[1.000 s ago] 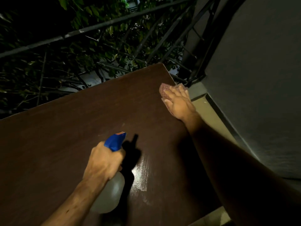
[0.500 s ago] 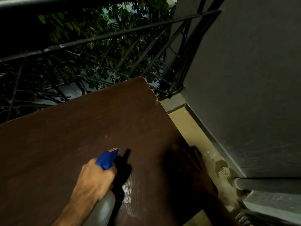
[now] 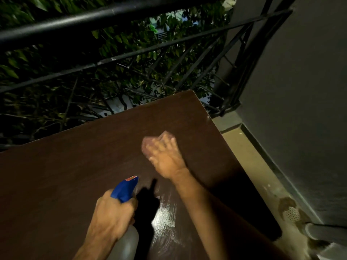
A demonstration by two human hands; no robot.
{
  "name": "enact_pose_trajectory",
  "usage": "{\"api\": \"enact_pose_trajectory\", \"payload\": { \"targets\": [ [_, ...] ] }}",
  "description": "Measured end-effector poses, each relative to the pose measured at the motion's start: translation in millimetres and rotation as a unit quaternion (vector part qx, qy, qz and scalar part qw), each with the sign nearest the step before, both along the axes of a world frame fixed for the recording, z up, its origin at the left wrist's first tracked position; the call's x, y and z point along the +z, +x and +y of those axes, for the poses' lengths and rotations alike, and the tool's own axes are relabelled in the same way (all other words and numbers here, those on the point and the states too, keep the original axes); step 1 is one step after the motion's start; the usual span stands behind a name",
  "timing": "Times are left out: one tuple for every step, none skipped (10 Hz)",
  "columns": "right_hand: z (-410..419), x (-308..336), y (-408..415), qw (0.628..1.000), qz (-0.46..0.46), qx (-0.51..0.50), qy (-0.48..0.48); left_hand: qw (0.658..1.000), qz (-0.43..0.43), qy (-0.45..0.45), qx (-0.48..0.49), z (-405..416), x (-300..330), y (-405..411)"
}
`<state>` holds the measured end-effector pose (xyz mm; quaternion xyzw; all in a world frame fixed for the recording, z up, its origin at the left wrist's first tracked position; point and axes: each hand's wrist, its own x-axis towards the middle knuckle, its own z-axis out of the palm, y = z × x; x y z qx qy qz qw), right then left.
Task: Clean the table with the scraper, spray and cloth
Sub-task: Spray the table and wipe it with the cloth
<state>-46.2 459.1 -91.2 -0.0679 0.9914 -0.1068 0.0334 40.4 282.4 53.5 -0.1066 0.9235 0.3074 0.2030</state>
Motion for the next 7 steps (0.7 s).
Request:
{"api": "enact_pose_trajectory", "payload": {
  "targets": [
    [-73, -17, 55, 0.984, -0.137, 0.075, -0.088, 1.0, 0.0, -0.019, -0.004, -15, 3, 6],
    [-79, -38, 93, 0.961, 0.027, 0.051, 0.269, 1.0, -0.014, -0.017, -0.003, -19, 5, 11],
    [-30, -15, 116, 0.988, -0.129, 0.081, -0.004, 1.0, -0.006, -0.017, -0.01, -19, 6, 16],
    [25, -23, 106, 0.998, -0.004, 0.052, -0.044, 1.0, 0.007, -0.004, -0.024, -18, 5, 18],
    [110, -10, 88, 0.99, -0.004, -0.132, -0.044, 0.999, 0.01, 0.003, -0.034, -17, 1, 24],
    [116, -13, 103, 0.983, -0.029, -0.178, -0.041, 0.999, 0.011, -0.009, -0.03, -20, -6, 32],
    [66, -16, 149, 0.985, -0.003, -0.163, -0.051, 1.0, -0.002, -0.004, -0.03, -31, -11, 44]
  ]
}}
